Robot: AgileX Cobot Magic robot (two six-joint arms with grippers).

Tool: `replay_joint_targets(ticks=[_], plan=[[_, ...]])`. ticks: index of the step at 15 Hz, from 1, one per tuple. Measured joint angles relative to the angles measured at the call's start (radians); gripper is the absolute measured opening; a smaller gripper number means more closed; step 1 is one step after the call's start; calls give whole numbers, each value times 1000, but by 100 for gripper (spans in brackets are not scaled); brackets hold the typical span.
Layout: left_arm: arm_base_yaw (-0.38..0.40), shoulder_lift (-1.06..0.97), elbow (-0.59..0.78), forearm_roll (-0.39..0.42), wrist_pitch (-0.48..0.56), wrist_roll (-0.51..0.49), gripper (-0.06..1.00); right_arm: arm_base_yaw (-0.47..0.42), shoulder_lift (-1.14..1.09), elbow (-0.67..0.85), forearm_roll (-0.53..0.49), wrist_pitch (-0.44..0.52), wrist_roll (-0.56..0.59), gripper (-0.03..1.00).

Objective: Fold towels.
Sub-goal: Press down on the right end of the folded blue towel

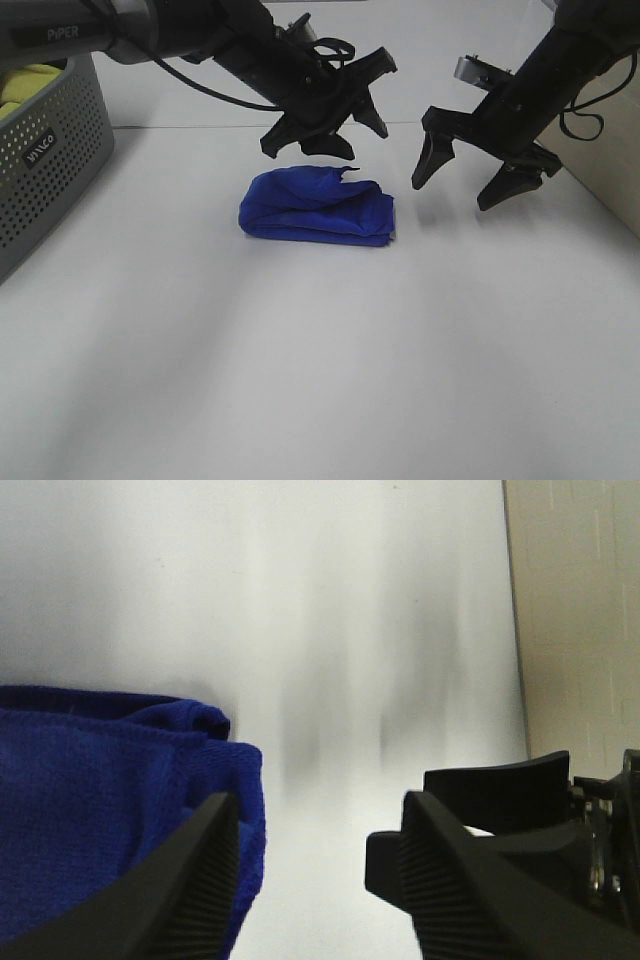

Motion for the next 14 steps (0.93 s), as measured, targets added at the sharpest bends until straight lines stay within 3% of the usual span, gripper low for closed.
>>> replay_joint_targets(ticks=[1,2,4,6,9,12,14], plan=[[9,-15,-13,0,0,37,49,0,-18,0,22,2,-2,86],[48,-58,-45,4,-4,141,49,1,-53,-1,152,13,-53,86],[105,-116,-52,14,-6,227,49,19,-59,-3,328,28,-168,86],[161,-150,-52,19,-6,242,49,70,-59,-3,491,26,-274,86],[229,-167,-52,23,10,245,49,165,-48,-3,651,-51,-362,86],[243,-169,-52,36,57,245,49,206,25,-3,767,-107,-421,86],[243,-169,-52,49,62,245,49,204,78,-3,793,-115,-423,86]])
